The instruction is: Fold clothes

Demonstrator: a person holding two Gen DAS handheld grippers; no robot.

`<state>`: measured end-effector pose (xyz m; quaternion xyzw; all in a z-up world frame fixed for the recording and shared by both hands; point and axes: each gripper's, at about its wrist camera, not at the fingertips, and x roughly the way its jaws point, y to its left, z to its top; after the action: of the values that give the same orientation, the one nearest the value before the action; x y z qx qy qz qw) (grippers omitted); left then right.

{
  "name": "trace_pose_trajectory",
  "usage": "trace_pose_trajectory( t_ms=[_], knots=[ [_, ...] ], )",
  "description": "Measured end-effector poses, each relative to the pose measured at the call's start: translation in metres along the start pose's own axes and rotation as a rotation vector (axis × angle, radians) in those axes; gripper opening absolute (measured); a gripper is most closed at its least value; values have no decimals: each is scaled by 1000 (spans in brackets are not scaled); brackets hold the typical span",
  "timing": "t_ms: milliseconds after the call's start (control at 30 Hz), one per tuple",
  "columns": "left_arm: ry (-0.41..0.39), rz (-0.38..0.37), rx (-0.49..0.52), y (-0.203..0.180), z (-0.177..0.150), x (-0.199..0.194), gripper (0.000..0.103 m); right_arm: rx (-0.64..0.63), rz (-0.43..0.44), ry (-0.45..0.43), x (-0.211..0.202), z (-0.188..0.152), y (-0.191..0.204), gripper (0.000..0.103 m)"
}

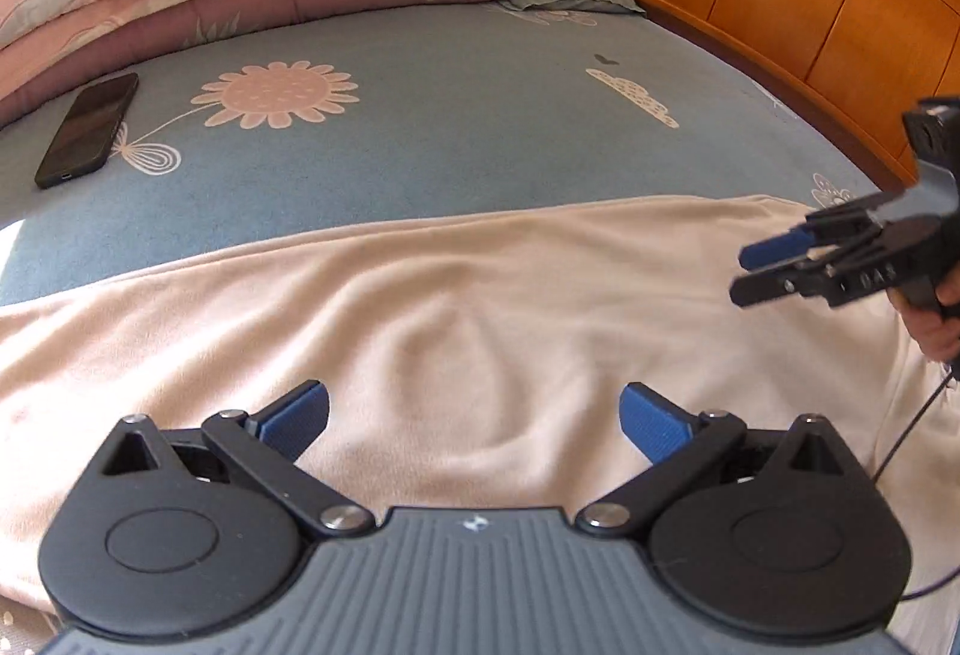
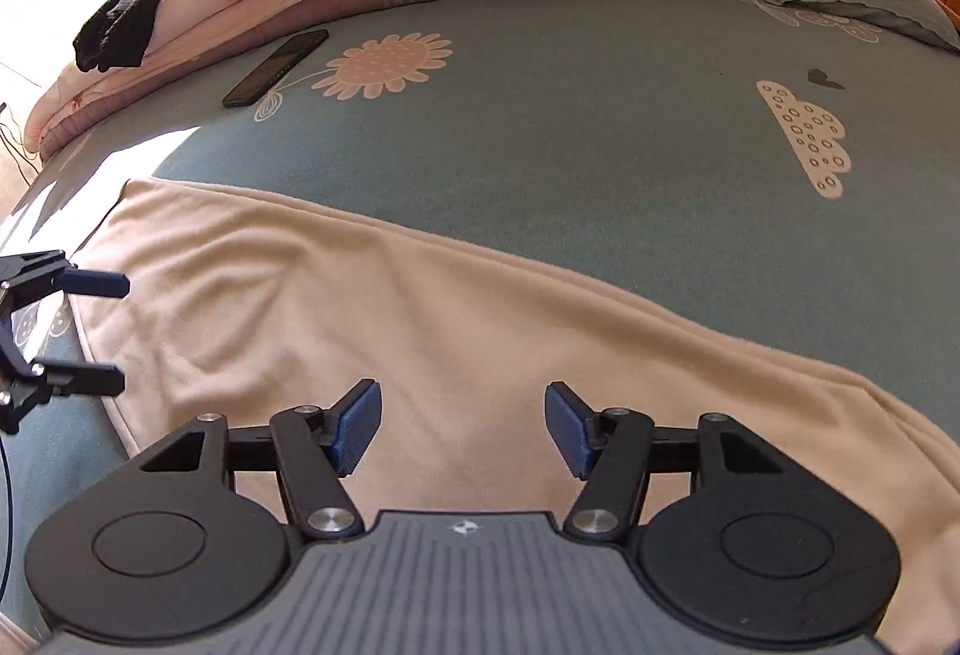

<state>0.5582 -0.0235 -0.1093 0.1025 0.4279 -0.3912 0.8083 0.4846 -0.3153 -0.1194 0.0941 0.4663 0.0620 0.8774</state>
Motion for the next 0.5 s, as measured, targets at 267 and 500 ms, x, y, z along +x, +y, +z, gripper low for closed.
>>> trace_pose_trajectory(
  t_ms=[267, 500],
  knots=[
    [-11, 33, -8, -11, 22, 31, 102, 23, -52, -80, 3, -38, -6, 70],
    [-32, 11, 20, -37, 45, 61, 102, 171, -207, -197, -33, -25, -60, 70]
  ],
)
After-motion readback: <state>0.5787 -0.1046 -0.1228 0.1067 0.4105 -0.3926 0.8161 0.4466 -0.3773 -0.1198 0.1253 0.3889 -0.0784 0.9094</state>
